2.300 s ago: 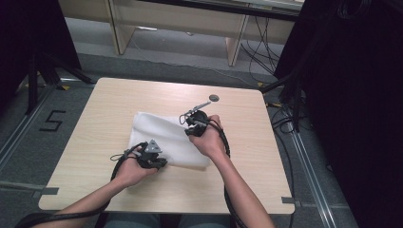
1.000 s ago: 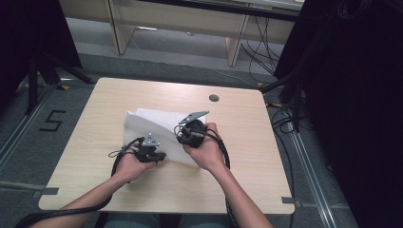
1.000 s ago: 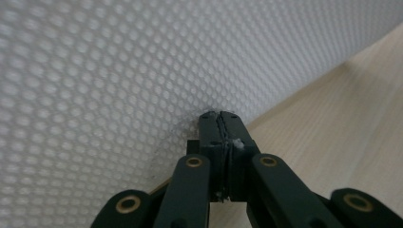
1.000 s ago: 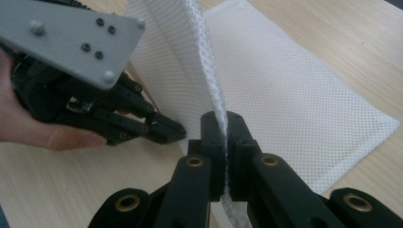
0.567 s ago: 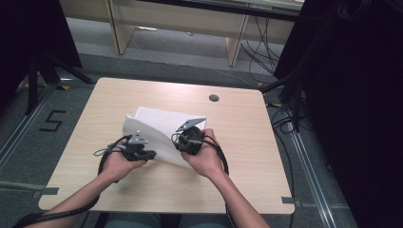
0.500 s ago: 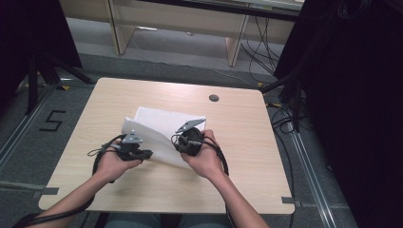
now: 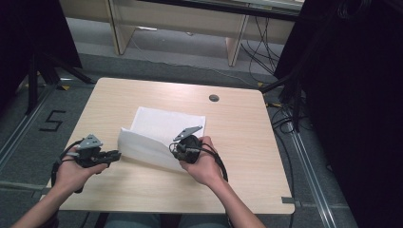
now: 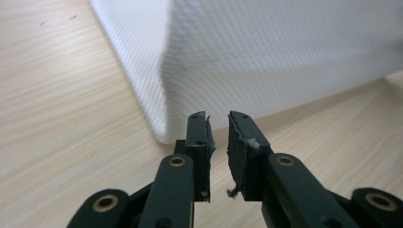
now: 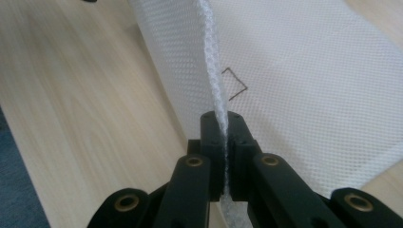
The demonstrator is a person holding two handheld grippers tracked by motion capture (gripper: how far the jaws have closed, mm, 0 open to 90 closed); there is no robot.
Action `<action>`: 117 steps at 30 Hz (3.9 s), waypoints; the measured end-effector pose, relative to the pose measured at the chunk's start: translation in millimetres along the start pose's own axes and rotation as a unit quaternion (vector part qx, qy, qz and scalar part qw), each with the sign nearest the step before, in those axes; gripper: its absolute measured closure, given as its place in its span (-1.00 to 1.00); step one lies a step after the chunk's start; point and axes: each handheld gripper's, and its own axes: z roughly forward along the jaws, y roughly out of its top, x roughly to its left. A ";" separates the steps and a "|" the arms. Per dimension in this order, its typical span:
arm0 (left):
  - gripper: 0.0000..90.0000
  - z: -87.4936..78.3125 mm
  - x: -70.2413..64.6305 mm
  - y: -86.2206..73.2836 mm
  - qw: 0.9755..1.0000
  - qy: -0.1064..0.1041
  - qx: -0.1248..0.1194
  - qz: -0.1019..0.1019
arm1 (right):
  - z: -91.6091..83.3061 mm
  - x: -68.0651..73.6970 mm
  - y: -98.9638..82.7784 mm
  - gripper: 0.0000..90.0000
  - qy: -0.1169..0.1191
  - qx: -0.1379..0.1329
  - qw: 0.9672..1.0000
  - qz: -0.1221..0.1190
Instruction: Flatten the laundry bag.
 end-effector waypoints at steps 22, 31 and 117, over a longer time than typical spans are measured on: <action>0.63 -3.0 21.0 -1.9 0.999 0.032 -0.013 -0.035 | 10.7 11.8 -16.0 0.95 0.026 0.034 0.999 -0.013; 0.61 0.1 19.5 -2.2 0.999 0.027 -0.005 -0.034 | 21.5 17.7 -27.7 0.95 0.040 0.064 0.997 -0.021; 0.64 45.7 -42.7 -14.2 0.971 -0.101 0.154 0.155 | 5.1 -17.9 -98.6 1.00 0.003 0.162 0.981 0.106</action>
